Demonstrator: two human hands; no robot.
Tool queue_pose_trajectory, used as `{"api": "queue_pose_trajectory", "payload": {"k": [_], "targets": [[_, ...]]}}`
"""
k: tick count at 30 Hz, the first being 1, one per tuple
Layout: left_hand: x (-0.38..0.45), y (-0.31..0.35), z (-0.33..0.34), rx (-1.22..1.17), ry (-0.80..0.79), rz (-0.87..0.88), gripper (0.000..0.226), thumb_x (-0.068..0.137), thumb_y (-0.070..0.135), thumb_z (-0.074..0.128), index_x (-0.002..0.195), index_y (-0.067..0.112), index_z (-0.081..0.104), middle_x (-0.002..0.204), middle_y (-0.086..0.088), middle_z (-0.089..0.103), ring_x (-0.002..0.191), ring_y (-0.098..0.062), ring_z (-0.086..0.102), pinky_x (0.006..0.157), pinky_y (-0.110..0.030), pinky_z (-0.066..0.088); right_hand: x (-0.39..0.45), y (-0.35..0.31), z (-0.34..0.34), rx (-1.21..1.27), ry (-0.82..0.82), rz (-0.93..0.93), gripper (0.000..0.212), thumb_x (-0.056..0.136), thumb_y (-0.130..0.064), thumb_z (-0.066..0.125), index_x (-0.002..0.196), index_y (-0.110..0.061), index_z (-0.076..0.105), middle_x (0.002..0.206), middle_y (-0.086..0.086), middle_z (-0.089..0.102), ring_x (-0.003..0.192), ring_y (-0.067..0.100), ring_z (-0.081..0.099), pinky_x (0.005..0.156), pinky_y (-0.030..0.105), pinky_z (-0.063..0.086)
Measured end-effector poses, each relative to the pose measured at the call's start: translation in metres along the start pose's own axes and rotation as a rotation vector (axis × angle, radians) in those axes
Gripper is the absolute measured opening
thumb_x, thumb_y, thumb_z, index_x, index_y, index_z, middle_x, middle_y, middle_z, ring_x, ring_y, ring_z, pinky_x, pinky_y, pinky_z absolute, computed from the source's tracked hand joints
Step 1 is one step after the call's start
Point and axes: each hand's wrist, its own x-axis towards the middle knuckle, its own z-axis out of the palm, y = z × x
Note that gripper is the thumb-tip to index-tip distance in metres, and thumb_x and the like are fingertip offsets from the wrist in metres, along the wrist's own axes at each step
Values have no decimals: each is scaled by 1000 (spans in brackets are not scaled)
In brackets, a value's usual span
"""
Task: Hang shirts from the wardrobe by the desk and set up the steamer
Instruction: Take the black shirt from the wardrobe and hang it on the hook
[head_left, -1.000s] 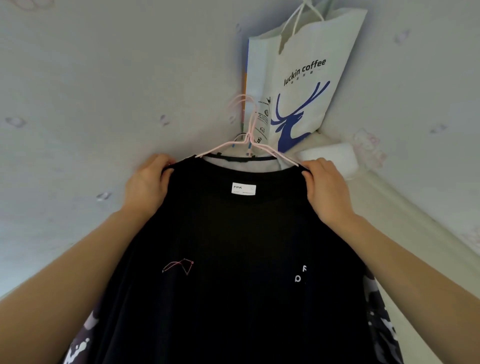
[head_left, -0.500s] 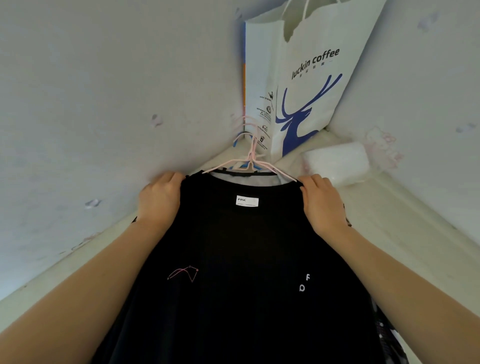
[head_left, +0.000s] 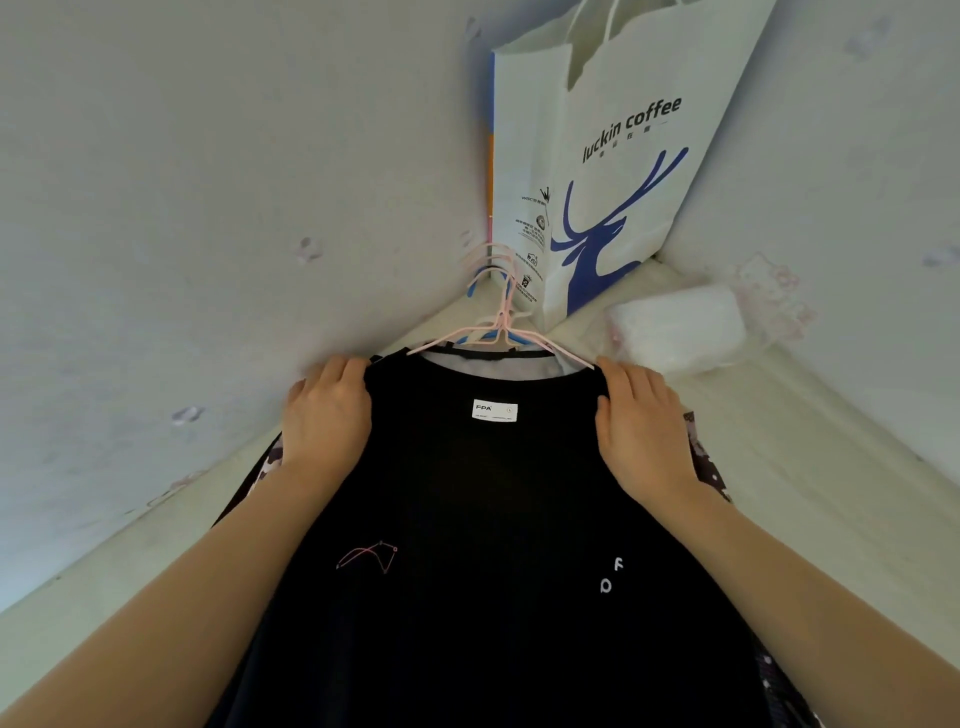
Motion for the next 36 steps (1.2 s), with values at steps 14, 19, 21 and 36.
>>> {"api": "queue_pose_trajectory", "payload": {"k": [14, 19, 21, 36], "targets": [[-73, 35, -30, -50, -320, -39, 50, 97, 21, 44, 146, 17, 37, 155, -3, 32, 147, -22, 18, 114, -57, 16, -58, -14, -27, -76, -270, 47, 53, 97, -23, 43, 147, -10, 32, 157, 12, 24, 146, 30, 15, 119, 44, 17], [-118, 55, -53, -100, -389, -4, 52, 100, 29, 38, 150, 22, 27, 158, 3, 24, 148, -17, 12, 117, -50, 11, -115, -42, -44, -43, -330, 99, 54, 99, -26, 38, 150, -12, 24, 158, 8, 19, 148, 26, 9, 120, 42, 13], [-144, 53, -60, -102, -414, 16, 53, 99, 30, 39, 150, 22, 26, 158, 3, 24, 148, -18, 12, 118, -50, 11, -144, -55, -51, -33, -342, 119, 55, 100, -26, 38, 150, -13, 23, 158, 8, 19, 148, 26, 9, 120, 42, 13], [-326, 31, -125, -231, -510, 197, 48, 96, 22, 47, 144, 20, 39, 150, 3, 39, 145, -18, 24, 120, -43, 17, -361, -134, -96, 105, -281, 293, 48, 101, -28, 38, 146, -13, 34, 148, 5, 40, 144, 23, 23, 118, 37, 23]]}}
